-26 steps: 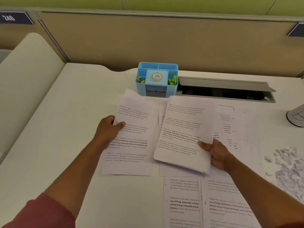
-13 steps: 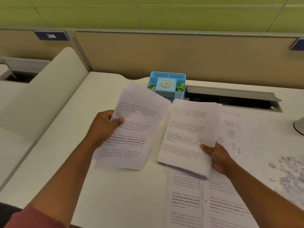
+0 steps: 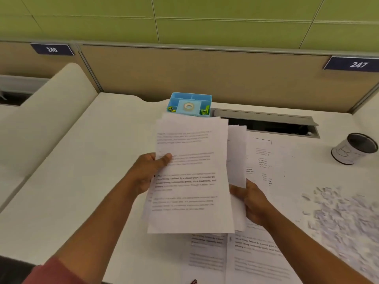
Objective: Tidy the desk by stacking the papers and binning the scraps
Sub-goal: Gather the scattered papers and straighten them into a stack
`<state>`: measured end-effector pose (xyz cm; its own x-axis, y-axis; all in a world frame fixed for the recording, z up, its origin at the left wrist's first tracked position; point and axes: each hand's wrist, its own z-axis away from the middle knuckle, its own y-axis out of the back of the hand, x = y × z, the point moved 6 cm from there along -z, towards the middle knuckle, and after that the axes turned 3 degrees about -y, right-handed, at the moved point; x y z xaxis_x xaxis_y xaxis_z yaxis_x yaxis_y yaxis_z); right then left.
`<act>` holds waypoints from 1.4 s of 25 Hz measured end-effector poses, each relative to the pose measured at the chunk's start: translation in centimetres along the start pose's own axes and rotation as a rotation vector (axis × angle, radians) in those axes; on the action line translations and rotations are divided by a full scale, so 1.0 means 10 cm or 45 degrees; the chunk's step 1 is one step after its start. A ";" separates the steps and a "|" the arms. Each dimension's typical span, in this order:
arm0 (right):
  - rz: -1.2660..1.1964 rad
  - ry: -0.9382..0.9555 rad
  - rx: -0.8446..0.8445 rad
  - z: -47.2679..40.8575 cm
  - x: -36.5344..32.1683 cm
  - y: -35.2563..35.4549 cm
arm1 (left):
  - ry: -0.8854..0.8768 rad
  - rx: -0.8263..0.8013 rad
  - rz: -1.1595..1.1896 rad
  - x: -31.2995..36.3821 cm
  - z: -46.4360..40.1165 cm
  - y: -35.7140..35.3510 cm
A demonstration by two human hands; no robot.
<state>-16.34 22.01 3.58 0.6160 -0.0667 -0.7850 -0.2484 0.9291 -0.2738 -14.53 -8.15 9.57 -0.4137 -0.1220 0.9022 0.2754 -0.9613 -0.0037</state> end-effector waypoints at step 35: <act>-0.133 -0.136 -0.386 0.49 -0.32 0.26 | 0.213 -0.190 0.535 -0.90 0.37 -0.88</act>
<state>-15.26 26.46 8.06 0.7206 -0.1023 -0.6857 -0.3812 0.7676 -0.5152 -10.05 2.36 3.03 -0.4306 -0.5343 0.7274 0.3263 -0.8436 -0.4265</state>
